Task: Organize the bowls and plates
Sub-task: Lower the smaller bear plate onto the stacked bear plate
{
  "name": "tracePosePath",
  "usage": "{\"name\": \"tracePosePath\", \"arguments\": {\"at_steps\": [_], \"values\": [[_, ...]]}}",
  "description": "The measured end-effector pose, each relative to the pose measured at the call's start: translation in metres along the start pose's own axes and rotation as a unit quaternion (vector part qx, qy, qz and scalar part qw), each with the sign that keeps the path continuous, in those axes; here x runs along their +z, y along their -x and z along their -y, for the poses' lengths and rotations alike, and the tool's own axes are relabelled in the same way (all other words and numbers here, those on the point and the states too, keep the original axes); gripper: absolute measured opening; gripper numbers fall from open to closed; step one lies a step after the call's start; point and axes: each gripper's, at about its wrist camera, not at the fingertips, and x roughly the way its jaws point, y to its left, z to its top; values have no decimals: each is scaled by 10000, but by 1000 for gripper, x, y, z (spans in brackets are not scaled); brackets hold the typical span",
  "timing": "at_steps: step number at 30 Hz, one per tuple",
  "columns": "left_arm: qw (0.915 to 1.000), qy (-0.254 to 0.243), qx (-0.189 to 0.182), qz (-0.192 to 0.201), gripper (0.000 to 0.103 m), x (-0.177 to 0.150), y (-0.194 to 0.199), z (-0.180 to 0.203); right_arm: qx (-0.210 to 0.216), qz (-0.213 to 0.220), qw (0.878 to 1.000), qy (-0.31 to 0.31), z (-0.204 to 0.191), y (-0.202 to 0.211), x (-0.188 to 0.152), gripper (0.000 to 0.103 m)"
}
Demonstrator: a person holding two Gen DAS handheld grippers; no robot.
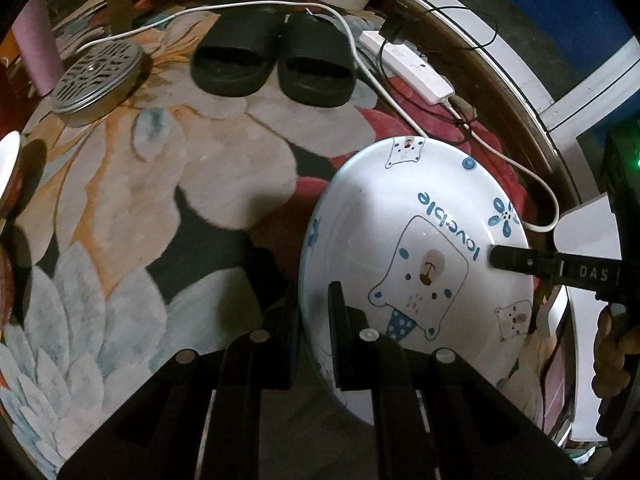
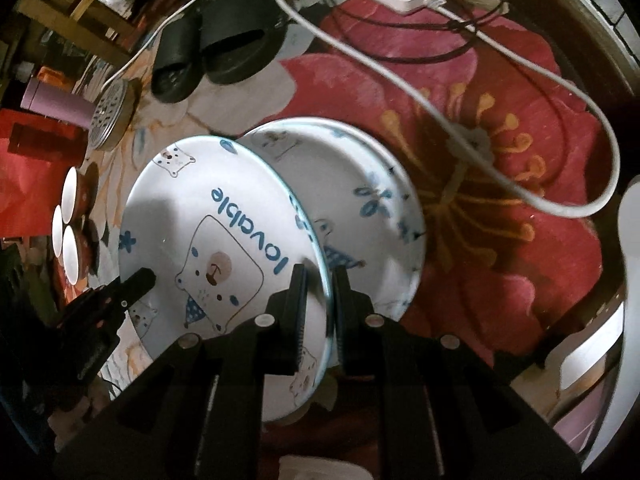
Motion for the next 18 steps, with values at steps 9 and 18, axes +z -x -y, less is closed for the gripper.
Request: {"name": "tracePosePath", "arguments": {"at_steps": [9, 18], "values": [[9998, -188, 94, -29, 10, 13, -18, 27, 13, 65, 9998, -165, 30, 0, 11, 14], [9988, -387, 285, -94, 10, 11, -30, 33, 26, -1, 9997, -225, 46, -11, 12, 13]]}}
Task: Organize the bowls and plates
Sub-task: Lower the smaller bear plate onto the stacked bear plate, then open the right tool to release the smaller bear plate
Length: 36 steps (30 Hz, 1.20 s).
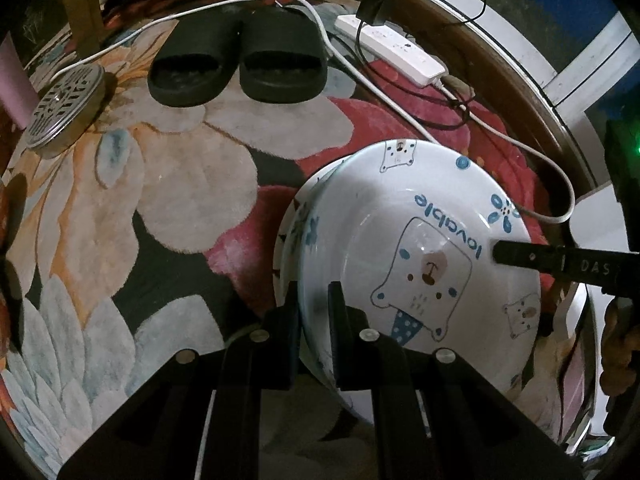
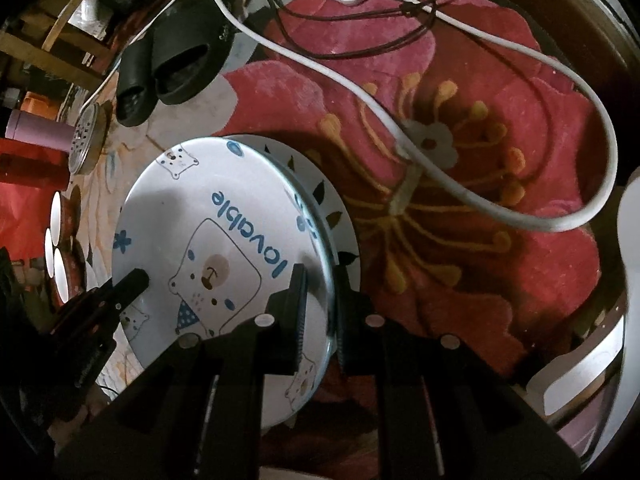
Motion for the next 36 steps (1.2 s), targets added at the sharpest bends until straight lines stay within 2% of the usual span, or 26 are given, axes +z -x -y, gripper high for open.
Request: {"name": "tracePosePath", "arguments": {"at_steps": [8, 13, 15, 17, 18, 20, 21, 23, 24, 26, 28, 32, 33, 35, 36], "values": [[9999, 16, -110, -95, 11, -3, -3, -2, -257, 173, 9989, 345, -9, 0, 0, 15], [9986, 143, -449, -230, 24, -6, -5, -4, -436, 157, 9978, 481, -10, -7, -7, 16], [9976, 186, -608, -264, 35, -5, -4, -4, -483, 171, 9972, 539, -11, -7, -9, 16], [9956, 272, -840, -302, 53, -5, -3, -5, -531, 166, 9969, 552, -12, -8, -8, 17], [9946, 298, -944, -317, 59, -5, -2, -4, -563, 171, 9967, 565, -13, -8, -8, 17], [9916, 342, -1197, -343, 80, -5, 0, 0, -640, 179, 9959, 617, -16, -8, -8, 18], [9899, 383, -1315, -357, 83, -6, 2, 1, -660, 173, 9957, 634, -18, -8, -9, 20], [9878, 453, -1443, -360, 98, -5, 4, 2, -642, 167, 9955, 682, -23, -9, -10, 26], [9874, 476, -1464, -358, 100, -5, 5, 2, -629, 187, 9952, 724, -26, -9, -10, 31], [9871, 540, -1465, -355, 102, -7, 6, 0, -611, 277, 9937, 897, -35, -6, -11, 40], [9854, 568, -1579, -303, 102, -7, 10, -2, -597, 369, 9919, 1060, -44, -3, -12, 54], [9882, 486, -1453, -27, 102, -6, 29, -3, -566, 510, 9898, 1203, -55, 2, -12, 64], [9890, 460, -1404, 39, 102, -6, 33, -4, -574, 558, 9897, 1190, -56, 4, -13, 70], [9915, 415, -1221, 192, 102, -7, 41, -7, -575, 654, 9899, 1120, -56, 7, -12, 87], [9930, 390, -1091, 244, 102, -7, 44, -8, -569, 681, 9901, 1085, -55, 8, -12, 100]]}}
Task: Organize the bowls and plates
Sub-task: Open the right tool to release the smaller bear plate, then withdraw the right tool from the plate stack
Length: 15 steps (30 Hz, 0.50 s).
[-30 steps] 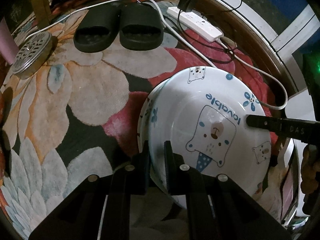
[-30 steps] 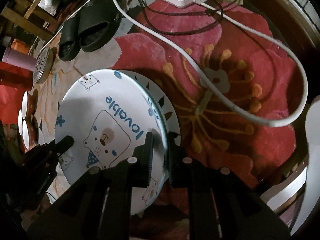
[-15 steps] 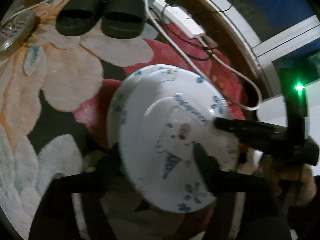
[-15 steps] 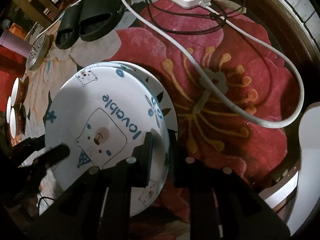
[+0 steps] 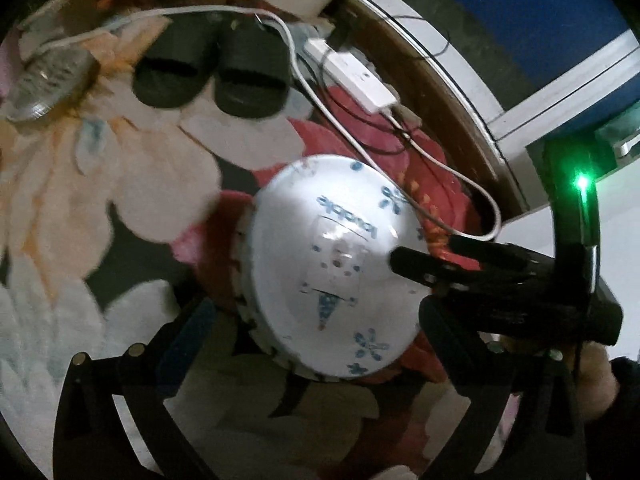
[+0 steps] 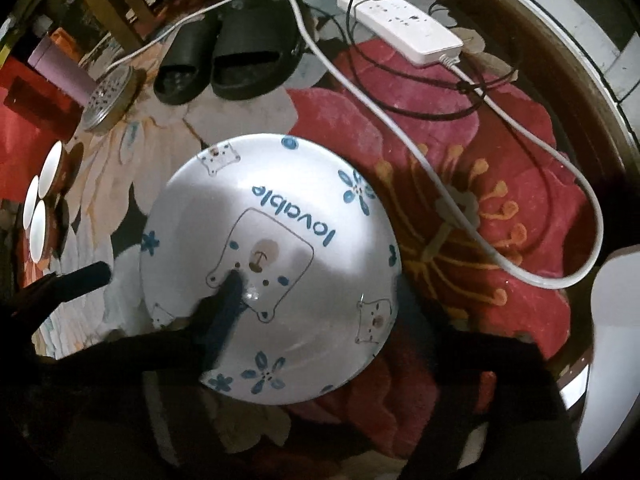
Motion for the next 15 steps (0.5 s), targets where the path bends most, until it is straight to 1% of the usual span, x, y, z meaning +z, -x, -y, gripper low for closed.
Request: {"name": "tracePosePath", "arguments": {"at_steps": [1, 4, 6, 15], "values": [[9999, -47, 157, 52, 102, -1, 3, -1, 12, 34, 10000, -44, 0, 1, 1, 102], [9983, -149, 526, 179, 102, -2, 10, -7, 69, 44, 9999, -119, -4, 2, 0, 103], [9973, -156, 681, 228, 102, -3, 14, -14, 92, -14, 9999, -131, -8, 1, 0, 103], [9944, 87, 1016, 289, 102, -12, 34, -55, 294, -34, 9995, -69, -36, 0, 0, 103]]}}
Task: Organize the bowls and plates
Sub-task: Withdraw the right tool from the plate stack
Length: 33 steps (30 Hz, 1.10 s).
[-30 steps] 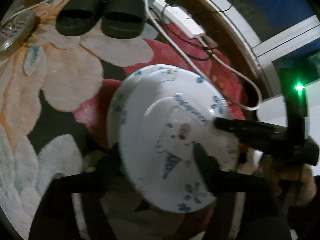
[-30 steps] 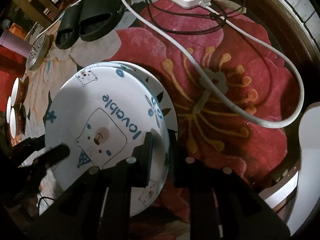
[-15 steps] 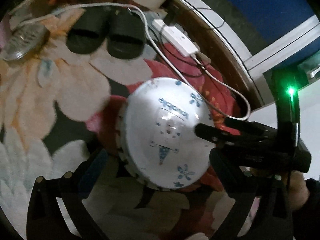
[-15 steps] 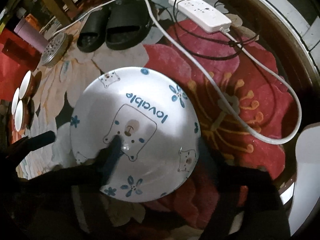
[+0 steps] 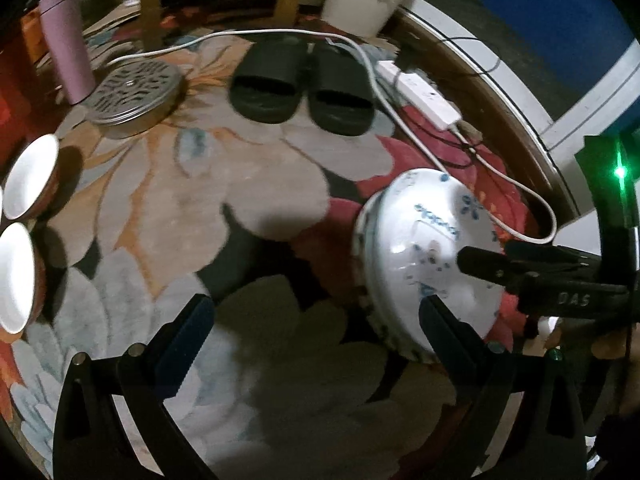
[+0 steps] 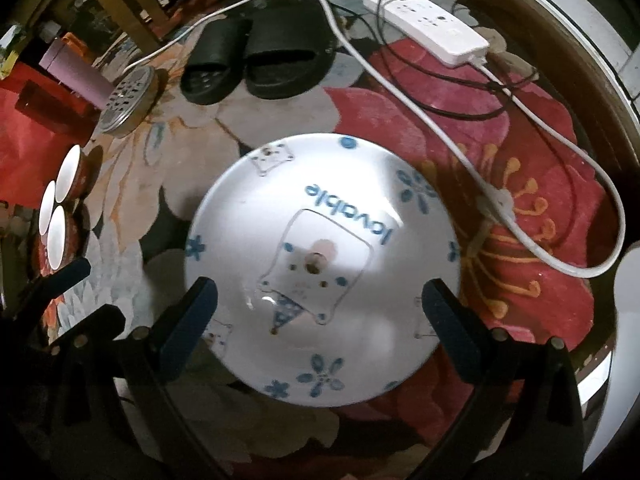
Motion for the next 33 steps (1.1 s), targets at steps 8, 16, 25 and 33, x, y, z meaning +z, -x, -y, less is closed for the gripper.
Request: {"name": "tracePosePath", "arguments": {"at_steps": [8, 16, 25, 33], "values": [[9991, 298, 308, 26, 102, -10, 14, -45, 200, 13, 9996, 181, -33, -2, 0, 103], [9971, 499, 580, 16, 102, -26, 29, -83, 332, -62, 9987, 389, -67, -10, -1, 103], [9930, 771, 892, -28, 102, -46, 43, -129, 487, -188, 9960, 730, -112, -21, -10, 103], [9889, 979, 1121, -31, 102, -61, 56, -165, 570, -269, 9936, 936, -143, -29, -16, 103]]}}
